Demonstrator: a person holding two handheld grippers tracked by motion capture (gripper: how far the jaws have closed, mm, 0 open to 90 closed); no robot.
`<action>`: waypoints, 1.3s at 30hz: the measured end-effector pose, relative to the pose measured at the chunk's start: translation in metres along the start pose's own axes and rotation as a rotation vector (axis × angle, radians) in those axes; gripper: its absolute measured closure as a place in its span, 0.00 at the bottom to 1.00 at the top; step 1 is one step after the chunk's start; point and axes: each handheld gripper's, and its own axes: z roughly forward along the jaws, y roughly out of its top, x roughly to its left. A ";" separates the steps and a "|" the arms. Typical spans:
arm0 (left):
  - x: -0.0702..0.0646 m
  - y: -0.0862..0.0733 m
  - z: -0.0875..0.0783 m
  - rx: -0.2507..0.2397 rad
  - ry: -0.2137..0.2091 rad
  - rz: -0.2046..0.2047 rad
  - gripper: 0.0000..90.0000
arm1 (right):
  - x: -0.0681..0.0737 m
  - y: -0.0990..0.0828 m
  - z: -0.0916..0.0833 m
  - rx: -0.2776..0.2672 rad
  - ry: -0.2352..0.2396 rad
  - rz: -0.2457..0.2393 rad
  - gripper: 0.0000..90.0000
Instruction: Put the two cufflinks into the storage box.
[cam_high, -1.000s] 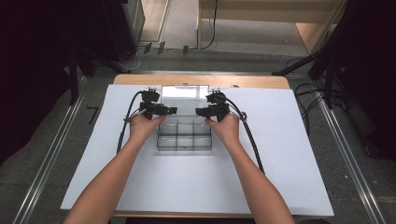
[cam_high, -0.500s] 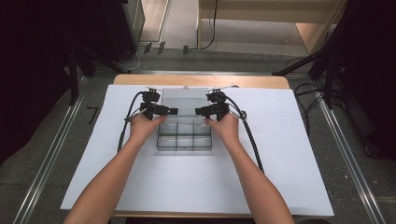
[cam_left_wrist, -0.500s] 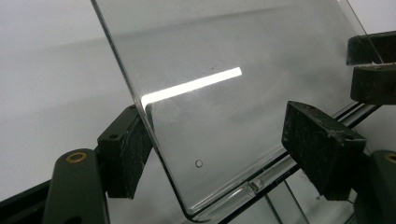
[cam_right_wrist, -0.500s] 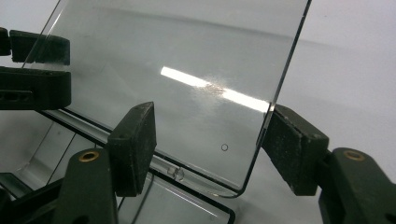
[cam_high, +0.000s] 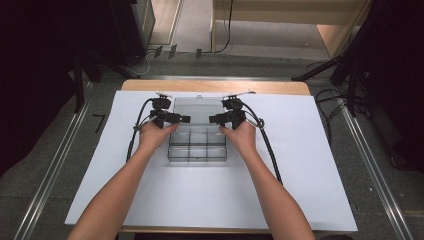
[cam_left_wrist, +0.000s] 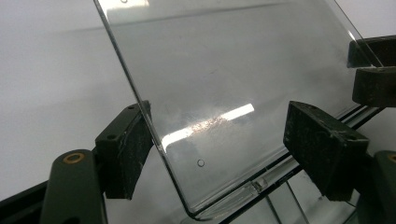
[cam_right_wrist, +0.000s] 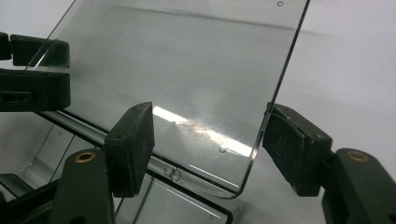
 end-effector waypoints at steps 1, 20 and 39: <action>0.000 0.000 0.000 0.000 0.000 0.000 0.27 | 0.000 0.000 0.000 0.000 0.000 0.000 0.39; 0.006 0.001 0.004 0.037 -0.027 -0.065 0.25 | -0.003 0.001 0.002 0.022 -0.003 0.002 0.38; -0.003 0.002 -0.031 -0.001 -0.014 0.007 0.36 | -0.007 0.002 -0.035 -0.030 -0.021 -0.056 0.46</action>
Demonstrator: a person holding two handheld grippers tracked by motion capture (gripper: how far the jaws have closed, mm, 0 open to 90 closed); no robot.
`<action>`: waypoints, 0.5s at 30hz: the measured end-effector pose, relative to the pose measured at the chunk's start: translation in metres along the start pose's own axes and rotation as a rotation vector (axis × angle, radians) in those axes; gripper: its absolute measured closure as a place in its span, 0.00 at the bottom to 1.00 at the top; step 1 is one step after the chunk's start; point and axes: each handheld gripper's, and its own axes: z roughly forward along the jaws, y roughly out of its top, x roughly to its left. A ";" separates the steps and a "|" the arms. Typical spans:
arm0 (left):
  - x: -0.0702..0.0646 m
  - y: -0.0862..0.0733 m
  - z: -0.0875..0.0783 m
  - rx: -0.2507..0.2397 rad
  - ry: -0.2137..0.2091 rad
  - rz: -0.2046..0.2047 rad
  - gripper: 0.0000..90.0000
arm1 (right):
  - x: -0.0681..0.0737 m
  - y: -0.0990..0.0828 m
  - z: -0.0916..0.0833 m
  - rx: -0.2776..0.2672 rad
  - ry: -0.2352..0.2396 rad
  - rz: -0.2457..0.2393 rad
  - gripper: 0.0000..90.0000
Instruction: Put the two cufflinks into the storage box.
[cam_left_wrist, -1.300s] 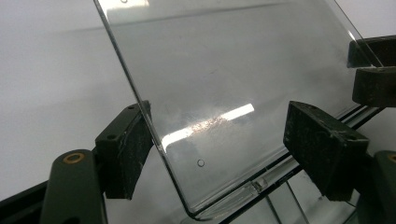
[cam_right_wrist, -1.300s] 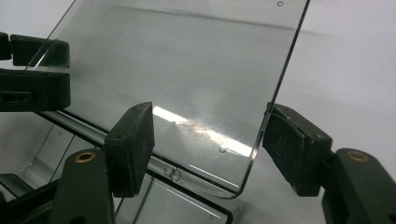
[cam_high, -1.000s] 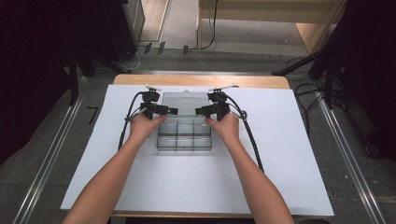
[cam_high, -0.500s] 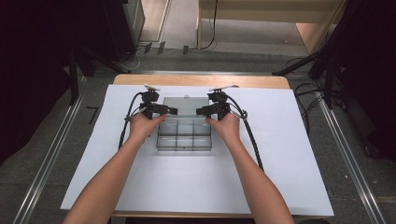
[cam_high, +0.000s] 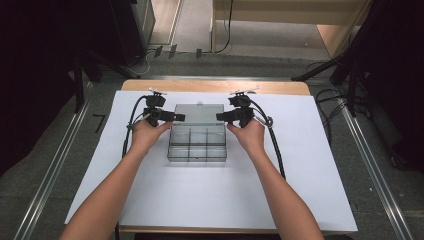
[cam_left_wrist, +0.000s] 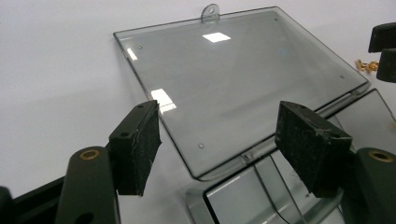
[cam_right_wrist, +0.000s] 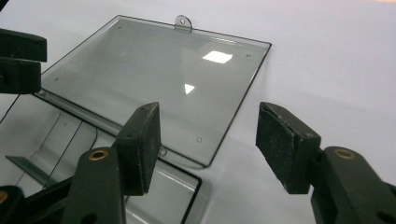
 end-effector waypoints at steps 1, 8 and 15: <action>-0.003 -0.002 -0.004 0.006 -0.008 0.000 0.36 | -0.001 -0.003 -0.008 -0.011 0.004 -0.008 0.47; -0.011 -0.012 -0.016 0.008 0.013 0.076 0.36 | -0.003 -0.016 -0.030 -0.026 0.018 -0.037 0.49; -0.018 -0.025 -0.028 0.015 0.008 0.111 0.37 | 0.000 -0.029 -0.043 -0.027 0.024 -0.067 0.49</action>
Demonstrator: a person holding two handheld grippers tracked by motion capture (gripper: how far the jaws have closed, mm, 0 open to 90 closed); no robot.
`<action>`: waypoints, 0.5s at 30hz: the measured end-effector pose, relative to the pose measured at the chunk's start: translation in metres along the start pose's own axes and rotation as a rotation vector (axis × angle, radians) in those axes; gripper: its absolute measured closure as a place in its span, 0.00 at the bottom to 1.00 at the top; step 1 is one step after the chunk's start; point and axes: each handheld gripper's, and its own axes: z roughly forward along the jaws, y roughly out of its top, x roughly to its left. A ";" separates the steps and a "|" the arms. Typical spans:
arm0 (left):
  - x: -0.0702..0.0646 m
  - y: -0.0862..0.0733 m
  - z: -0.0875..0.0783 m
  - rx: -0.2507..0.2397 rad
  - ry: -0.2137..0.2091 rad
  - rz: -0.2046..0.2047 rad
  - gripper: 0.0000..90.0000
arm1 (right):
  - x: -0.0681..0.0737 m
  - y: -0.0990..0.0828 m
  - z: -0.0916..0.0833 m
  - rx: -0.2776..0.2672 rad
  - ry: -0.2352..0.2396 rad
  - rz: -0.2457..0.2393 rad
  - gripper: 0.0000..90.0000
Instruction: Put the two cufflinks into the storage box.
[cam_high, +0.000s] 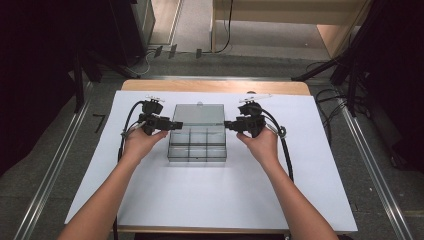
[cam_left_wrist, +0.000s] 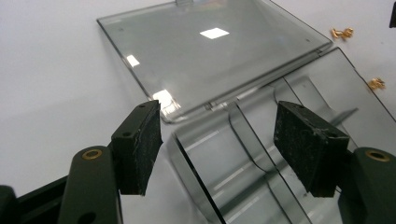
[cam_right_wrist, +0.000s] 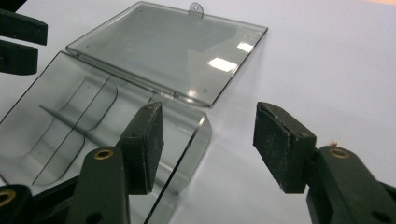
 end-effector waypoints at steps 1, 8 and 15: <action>-0.002 -0.002 -0.001 -0.007 -0.001 0.000 0.37 | 0.001 -0.002 -0.002 0.002 0.001 -0.007 0.49; -0.013 -0.016 -0.011 -0.028 -0.010 0.019 0.37 | 0.004 -0.017 -0.013 0.012 0.008 -0.042 0.50; -0.021 -0.024 -0.016 -0.035 -0.012 0.040 0.37 | 0.004 -0.025 -0.020 0.013 0.014 -0.046 0.50</action>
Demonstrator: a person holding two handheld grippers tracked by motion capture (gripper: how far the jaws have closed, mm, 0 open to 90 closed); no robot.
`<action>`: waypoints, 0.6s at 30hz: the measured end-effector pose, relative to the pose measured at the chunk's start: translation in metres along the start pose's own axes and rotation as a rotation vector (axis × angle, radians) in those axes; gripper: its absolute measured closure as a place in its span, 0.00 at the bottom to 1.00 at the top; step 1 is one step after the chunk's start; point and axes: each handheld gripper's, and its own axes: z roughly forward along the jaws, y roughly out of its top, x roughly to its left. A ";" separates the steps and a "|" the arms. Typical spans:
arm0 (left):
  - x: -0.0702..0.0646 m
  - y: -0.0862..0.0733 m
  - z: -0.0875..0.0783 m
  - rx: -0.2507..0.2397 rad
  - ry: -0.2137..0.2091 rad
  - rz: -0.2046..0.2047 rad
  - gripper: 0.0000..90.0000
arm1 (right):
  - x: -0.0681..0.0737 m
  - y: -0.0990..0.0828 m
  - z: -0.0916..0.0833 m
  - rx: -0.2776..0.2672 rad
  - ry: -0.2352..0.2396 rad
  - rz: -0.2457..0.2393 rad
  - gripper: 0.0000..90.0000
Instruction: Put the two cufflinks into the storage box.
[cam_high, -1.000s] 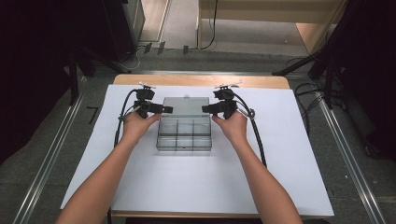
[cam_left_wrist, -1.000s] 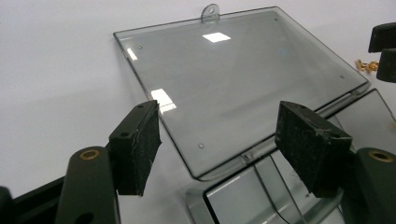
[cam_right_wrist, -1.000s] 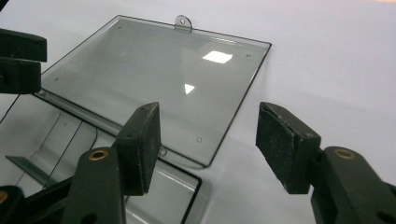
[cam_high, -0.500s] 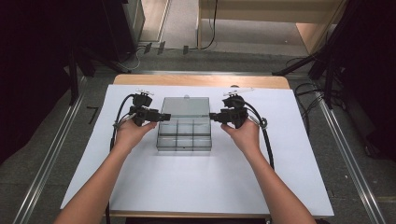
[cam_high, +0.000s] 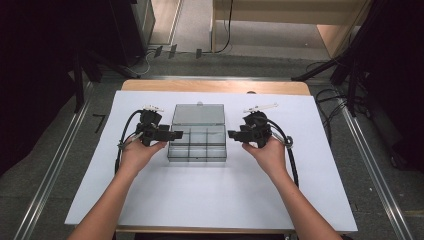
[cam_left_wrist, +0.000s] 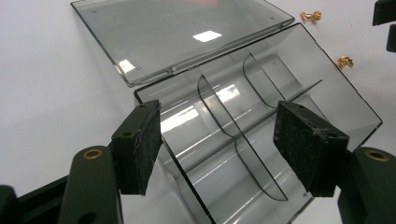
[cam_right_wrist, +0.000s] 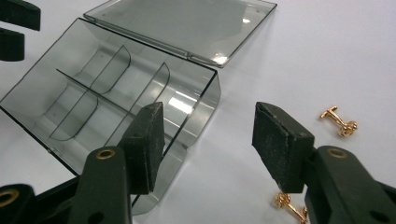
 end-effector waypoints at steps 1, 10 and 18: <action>0.000 0.000 -0.001 -0.003 0.004 0.001 0.37 | -0.001 -0.002 0.000 0.010 -0.009 -0.007 0.51; 0.001 -0.007 -0.003 -0.006 -0.005 0.009 0.37 | -0.007 -0.007 0.005 0.065 -0.036 -0.026 0.53; 0.001 -0.010 -0.005 -0.008 -0.010 0.006 0.37 | -0.009 -0.007 0.004 0.141 -0.042 -0.089 0.57</action>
